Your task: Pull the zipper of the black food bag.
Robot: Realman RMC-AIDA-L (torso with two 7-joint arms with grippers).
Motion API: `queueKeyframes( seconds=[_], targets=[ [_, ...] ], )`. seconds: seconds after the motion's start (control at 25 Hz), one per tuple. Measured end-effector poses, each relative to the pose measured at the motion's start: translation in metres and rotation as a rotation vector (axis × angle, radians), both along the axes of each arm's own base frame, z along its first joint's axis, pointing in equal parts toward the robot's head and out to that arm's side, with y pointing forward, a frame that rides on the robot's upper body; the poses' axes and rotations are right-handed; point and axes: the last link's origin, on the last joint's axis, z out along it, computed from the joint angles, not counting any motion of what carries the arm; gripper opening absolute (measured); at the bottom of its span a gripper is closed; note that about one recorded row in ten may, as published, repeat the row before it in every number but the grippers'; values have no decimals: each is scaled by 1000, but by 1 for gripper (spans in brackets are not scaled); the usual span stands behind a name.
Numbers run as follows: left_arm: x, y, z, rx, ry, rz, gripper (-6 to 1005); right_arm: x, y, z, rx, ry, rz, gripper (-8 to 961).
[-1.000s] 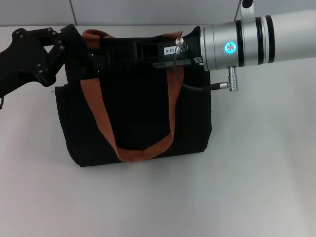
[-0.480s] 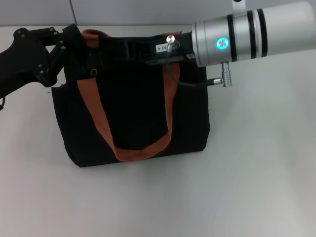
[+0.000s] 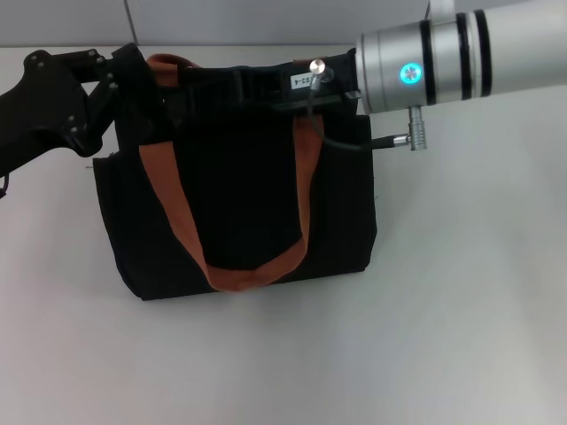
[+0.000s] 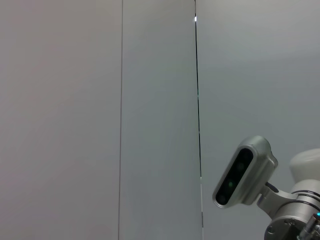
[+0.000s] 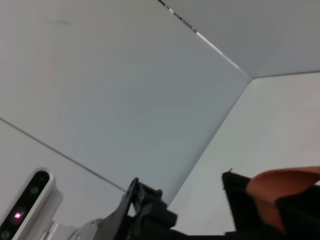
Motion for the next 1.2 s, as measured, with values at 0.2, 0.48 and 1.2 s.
queueKeyframes(
  seconds=[0.2, 0.48, 1.2],
  targets=[
    [1, 0, 0, -2, -2, -6, 22, -9, -3, -9, -20, -24, 29, 290],
    [1, 0, 0, -2, -2, -7, 22, -14, -7, -13, -59, -31, 29, 289],
    [3, 1, 0, -2, -3, -9, 22, -7, -1, -13, -7, -41, 9, 0]
  ],
)
